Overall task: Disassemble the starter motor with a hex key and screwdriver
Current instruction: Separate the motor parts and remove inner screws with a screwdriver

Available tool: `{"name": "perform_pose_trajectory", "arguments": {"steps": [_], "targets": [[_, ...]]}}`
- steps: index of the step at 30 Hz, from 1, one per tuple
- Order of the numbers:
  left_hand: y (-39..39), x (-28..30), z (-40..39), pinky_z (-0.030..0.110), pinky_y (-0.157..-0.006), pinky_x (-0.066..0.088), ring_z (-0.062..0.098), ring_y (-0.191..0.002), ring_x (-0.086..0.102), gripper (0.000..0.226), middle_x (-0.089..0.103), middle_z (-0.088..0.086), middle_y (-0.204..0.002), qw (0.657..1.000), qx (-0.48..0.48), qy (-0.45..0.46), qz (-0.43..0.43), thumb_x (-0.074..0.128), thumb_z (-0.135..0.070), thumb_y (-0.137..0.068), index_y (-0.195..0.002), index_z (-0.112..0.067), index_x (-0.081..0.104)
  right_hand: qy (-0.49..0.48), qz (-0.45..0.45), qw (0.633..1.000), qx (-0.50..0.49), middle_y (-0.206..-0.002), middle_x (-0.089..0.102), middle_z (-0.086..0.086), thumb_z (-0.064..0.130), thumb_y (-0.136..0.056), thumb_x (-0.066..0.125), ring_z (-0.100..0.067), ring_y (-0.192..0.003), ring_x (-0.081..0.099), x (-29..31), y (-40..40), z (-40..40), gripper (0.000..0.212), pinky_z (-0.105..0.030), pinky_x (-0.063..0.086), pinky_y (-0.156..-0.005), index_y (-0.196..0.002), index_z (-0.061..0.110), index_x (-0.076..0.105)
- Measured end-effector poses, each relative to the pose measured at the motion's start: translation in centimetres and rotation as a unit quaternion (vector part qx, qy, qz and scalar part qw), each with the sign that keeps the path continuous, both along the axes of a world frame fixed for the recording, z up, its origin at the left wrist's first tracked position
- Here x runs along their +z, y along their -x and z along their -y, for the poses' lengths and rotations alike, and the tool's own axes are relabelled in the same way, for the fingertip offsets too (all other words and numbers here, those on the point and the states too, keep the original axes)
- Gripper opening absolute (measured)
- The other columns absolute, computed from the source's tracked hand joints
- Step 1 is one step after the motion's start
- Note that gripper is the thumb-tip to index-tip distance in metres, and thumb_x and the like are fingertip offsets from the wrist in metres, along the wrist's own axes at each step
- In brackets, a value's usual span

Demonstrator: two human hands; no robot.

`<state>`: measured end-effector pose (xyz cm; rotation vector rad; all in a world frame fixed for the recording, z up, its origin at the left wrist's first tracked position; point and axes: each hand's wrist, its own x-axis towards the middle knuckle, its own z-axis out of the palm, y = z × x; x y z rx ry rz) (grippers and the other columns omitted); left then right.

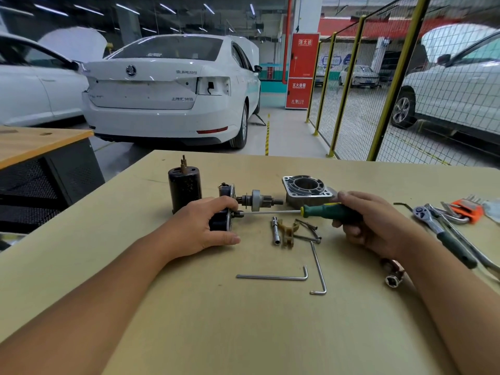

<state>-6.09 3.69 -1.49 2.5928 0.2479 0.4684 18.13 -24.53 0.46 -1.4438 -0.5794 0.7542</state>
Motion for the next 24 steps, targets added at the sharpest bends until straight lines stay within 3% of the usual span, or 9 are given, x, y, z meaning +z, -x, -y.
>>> {"name": "perform_pose_trajectory", "arguments": {"steps": [4, 5, 8, 10, 13, 15, 17, 21, 24], "targets": [[0.03, 0.02, 0.07, 0.038, -0.097, 0.052, -0.004, -0.108, 0.055, 0.055, 0.056, -0.033, -0.115, 1.000, 0.000, 0.002, -0.002, 0.068, -0.083, -0.066, -0.115, -0.068, 0.048, -0.059, -0.042, 0.997, 0.022, -0.101, 0.061, -0.020, 0.004, -0.075, 0.073, -0.019, -0.061, 0.048, -0.15, 0.17, 0.29, 0.038, -0.026, 0.048, -0.049, -0.111, 0.011, 0.065], [0.01, 0.02, 0.08, 0.038, -0.097, 0.052, -0.003, -0.108, 0.055, 0.056, 0.056, -0.033, -0.115, 1.000, 0.001, 0.002, -0.001, 0.068, -0.083, -0.066, -0.116, -0.066, 0.048, -0.058, -0.040, 0.997, 0.023, -0.102, 0.061, -0.020, 0.005, -0.076, 0.073, -0.019, -0.062, 0.049, -0.18, 0.22, 0.24, 0.038, -0.026, 0.048, -0.049, -0.113, 0.009, 0.064], [0.01, 0.02, 0.08, 0.038, -0.097, 0.052, -0.005, -0.109, 0.054, 0.062, 0.055, -0.033, -0.116, 1.000, 0.003, -0.001, -0.003, 0.068, -0.082, -0.066, -0.120, -0.059, 0.049, 0.024, 0.024, 0.999, 0.009, -0.093, 0.068, -0.019, 0.038, -0.085, 0.070, -0.016, -0.056, 0.051, 0.04, 0.56, 0.06, 0.043, -0.024, 0.044, -0.043, -0.116, 0.008, 0.065], [0.03, 0.01, 0.04, 0.037, -0.097, 0.052, -0.008, -0.110, 0.053, 0.063, 0.054, -0.035, -0.116, 1.000, 0.004, -0.002, -0.004, 0.068, -0.083, -0.066, -0.121, -0.059, 0.049, 0.055, 0.053, 0.997, 0.000, -0.087, 0.069, -0.019, 0.048, -0.083, 0.068, -0.015, -0.052, 0.049, 0.08, 0.35, 0.23, 0.046, -0.025, 0.040, -0.040, -0.112, 0.012, 0.069], [-0.02, 0.00, 0.00, 0.037, -0.096, 0.052, -0.006, -0.108, 0.054, 0.057, 0.055, -0.035, -0.114, 1.000, 0.004, 0.001, -0.003, 0.068, -0.082, -0.065, -0.116, -0.063, 0.050, -0.003, 0.028, 0.999, 0.025, -0.095, 0.064, -0.017, 0.020, -0.077, 0.077, -0.017, -0.057, 0.049, -0.12, 0.14, 0.39, 0.033, -0.026, 0.044, -0.046, -0.107, 0.009, 0.068], [-0.12, -0.02, 0.06, 0.037, -0.096, 0.052, -0.004, -0.106, 0.055, 0.054, 0.056, -0.032, -0.114, 1.000, 0.004, 0.005, -0.003, 0.069, -0.082, -0.064, -0.112, -0.067, 0.049, -0.051, 0.004, 0.999, 0.018, -0.100, 0.061, -0.015, 0.003, -0.070, 0.077, -0.017, -0.060, 0.054, -0.35, 0.23, 0.24, 0.036, -0.026, 0.048, -0.048, -0.104, 0.010, 0.068], [-0.10, -0.03, 0.06, 0.036, -0.096, 0.052, -0.005, -0.106, 0.055, 0.053, 0.056, -0.033, -0.113, 1.000, 0.005, 0.006, 0.000, 0.069, -0.082, -0.064, -0.111, -0.068, 0.048, -0.059, -0.002, 0.998, 0.012, -0.099, 0.059, -0.016, 0.007, -0.074, 0.075, -0.017, -0.059, 0.051, -0.28, 0.48, -0.12, 0.033, -0.025, 0.045, -0.046, -0.106, 0.009, 0.067], [-0.07, 0.09, 0.10, 0.036, -0.096, 0.051, -0.005, -0.108, 0.054, 0.052, 0.055, -0.034, -0.114, 1.000, 0.002, 0.006, -0.003, 0.068, -0.082, -0.065, -0.110, -0.069, 0.047, 0.046, 0.052, 0.998, -0.002, -0.086, 0.066, -0.020, 0.042, -0.093, 0.062, -0.016, -0.050, 0.045, 0.05, 0.47, -0.04, 0.038, -0.023, 0.036, -0.039, -0.112, 0.009, 0.066], [-0.04, 0.11, 0.10, 0.035, -0.095, 0.051, -0.005, -0.106, 0.054, 0.051, 0.056, -0.032, -0.113, 1.000, 0.003, 0.006, -0.004, 0.068, -0.081, -0.065, -0.110, -0.067, 0.048, 0.007, 0.033, 0.999, 0.016, -0.094, 0.063, -0.019, 0.024, -0.083, 0.073, -0.018, -0.056, 0.047, -0.02, 0.12, 0.29, 0.036, -0.025, 0.041, -0.044, -0.113, 0.005, 0.066]]}}
